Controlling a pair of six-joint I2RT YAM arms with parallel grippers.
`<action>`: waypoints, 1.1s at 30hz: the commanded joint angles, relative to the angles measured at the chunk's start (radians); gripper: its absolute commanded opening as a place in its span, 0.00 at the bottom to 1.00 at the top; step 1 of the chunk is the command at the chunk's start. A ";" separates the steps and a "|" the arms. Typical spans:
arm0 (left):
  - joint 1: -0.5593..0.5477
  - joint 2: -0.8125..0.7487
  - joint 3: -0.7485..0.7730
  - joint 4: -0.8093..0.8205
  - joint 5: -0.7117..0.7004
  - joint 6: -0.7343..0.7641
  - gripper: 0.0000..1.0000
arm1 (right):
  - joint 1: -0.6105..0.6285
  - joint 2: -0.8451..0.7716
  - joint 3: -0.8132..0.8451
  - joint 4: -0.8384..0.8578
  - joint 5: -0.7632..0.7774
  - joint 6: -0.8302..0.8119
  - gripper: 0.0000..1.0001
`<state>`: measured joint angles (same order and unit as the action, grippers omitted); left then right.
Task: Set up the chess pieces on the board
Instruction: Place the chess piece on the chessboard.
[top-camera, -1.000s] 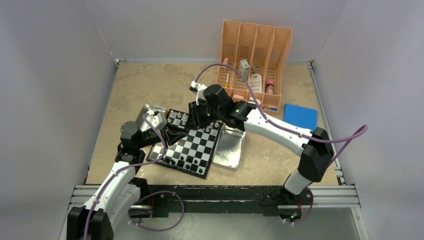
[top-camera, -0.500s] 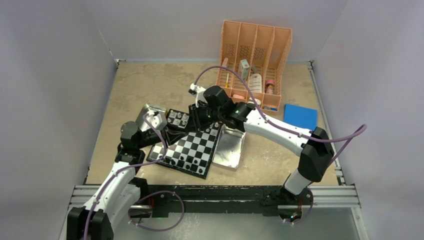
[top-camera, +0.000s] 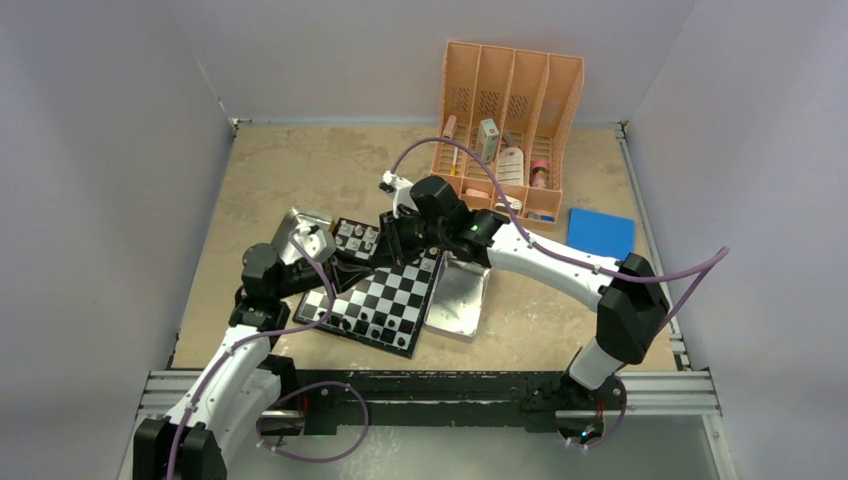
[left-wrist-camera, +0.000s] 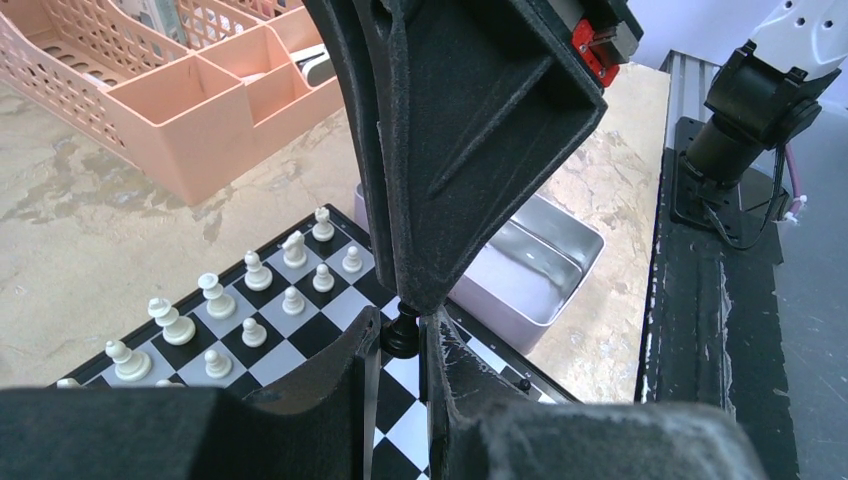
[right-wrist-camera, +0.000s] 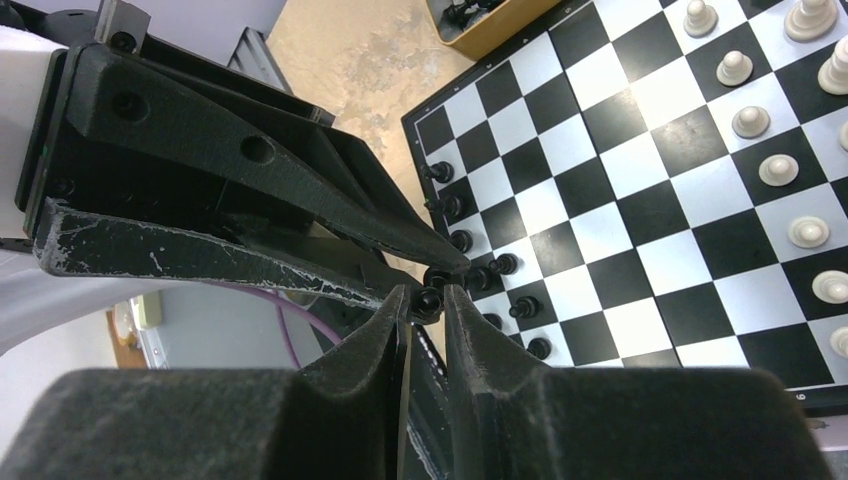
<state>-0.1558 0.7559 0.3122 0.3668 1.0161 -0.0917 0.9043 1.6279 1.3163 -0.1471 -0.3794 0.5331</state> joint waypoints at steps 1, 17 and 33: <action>-0.008 -0.034 0.032 0.067 -0.018 0.032 0.00 | 0.006 -0.031 -0.024 0.026 -0.050 0.017 0.19; -0.010 -0.050 0.077 -0.102 -0.093 0.053 0.27 | 0.009 -0.059 -0.065 0.101 -0.002 0.088 0.09; -0.010 -0.266 0.269 -0.578 -0.255 -0.163 0.63 | 0.042 0.020 0.005 0.031 0.307 0.020 0.09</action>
<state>-0.1604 0.5560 0.4576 -0.0616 0.8551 -0.1417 0.9154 1.6215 1.2659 -0.0967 -0.1757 0.5793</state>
